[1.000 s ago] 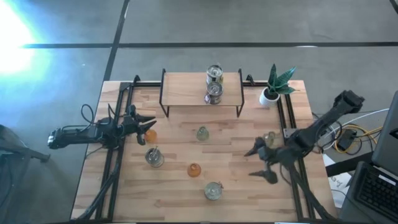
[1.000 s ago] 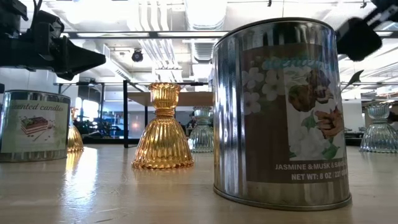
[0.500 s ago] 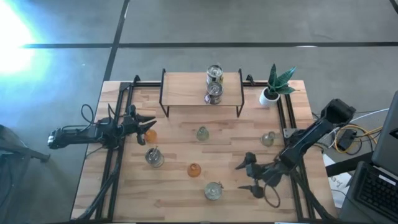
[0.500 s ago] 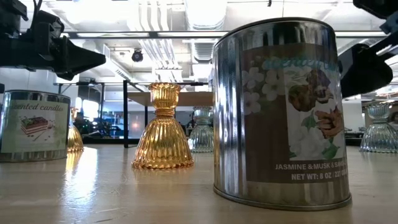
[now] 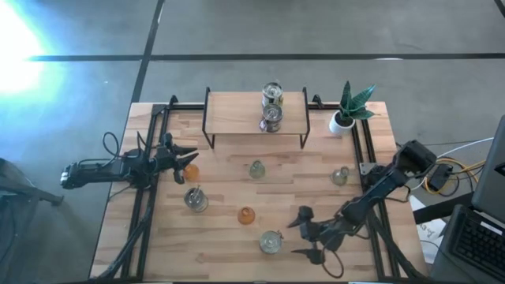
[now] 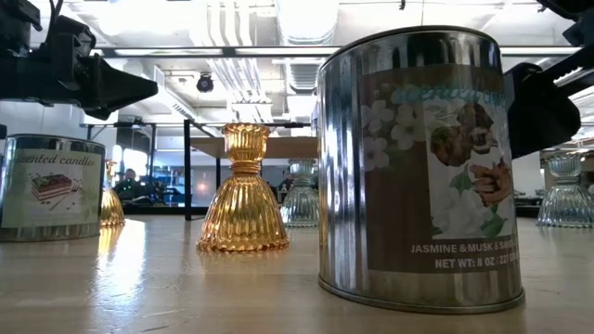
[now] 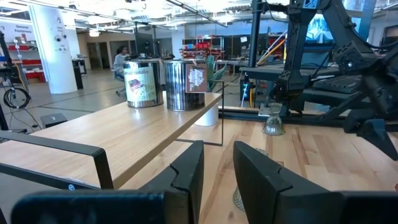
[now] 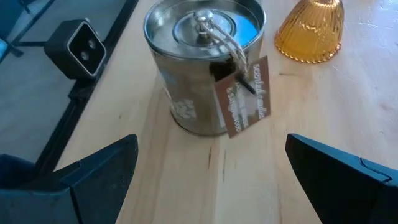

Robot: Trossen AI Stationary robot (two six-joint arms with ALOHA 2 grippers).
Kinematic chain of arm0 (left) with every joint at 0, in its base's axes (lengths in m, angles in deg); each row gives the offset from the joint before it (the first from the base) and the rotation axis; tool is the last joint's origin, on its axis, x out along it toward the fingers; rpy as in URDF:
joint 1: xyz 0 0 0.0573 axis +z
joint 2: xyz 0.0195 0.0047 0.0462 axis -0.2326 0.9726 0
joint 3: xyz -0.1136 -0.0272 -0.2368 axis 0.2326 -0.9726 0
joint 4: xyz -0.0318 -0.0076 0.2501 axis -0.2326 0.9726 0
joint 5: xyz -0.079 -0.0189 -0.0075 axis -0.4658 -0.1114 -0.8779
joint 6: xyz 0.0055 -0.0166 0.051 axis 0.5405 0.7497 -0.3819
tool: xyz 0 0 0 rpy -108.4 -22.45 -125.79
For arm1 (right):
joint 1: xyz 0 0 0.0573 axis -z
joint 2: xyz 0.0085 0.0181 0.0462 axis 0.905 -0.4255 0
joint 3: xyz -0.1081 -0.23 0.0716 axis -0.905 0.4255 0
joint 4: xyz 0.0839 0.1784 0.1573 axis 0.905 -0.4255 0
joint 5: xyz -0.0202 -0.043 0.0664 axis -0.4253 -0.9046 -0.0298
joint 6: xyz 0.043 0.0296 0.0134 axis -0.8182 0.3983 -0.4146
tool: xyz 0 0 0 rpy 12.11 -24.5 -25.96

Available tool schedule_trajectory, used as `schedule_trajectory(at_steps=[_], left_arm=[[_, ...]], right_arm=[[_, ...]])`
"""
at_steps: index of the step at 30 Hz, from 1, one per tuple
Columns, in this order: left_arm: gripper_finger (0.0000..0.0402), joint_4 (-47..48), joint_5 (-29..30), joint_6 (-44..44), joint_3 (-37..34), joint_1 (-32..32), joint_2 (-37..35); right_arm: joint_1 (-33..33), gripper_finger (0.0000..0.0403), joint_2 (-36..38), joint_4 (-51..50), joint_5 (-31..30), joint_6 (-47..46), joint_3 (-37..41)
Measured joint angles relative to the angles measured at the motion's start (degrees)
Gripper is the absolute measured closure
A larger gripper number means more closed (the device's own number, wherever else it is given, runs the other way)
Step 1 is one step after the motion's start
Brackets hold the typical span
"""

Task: Pick & Place candle stick holders
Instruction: Adjust the brown scented candle

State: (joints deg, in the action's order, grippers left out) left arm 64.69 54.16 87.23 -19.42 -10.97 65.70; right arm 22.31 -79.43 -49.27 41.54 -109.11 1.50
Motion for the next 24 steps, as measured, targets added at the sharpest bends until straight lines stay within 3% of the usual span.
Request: schedule_trajectory(at_steps=[6,10,16,24], left_arm=[[0.0310,0.0,0.0,0.0,0.0,0.0,0.0],[0.0310,0.0,0.0,0.0,0.0,0.0,0.0],[0.0310,0.0,0.0,0.0,0.0,0.0,0.0],[0.0310,0.0,0.0,0.0,0.0,0.0,0.0]], right_arm=[[1.9,0.0021,-0.3,2.4,1.2,2.0,0.0],[3.1,0.0062,-0.3,4.3,4.6,3.7,0.0],[3.2,0.0126,-2.0,8.2,4.6,3.9,-0.1],[4.1,0.0169,-8.2,9.7,4.5,5.5,-5.0]])
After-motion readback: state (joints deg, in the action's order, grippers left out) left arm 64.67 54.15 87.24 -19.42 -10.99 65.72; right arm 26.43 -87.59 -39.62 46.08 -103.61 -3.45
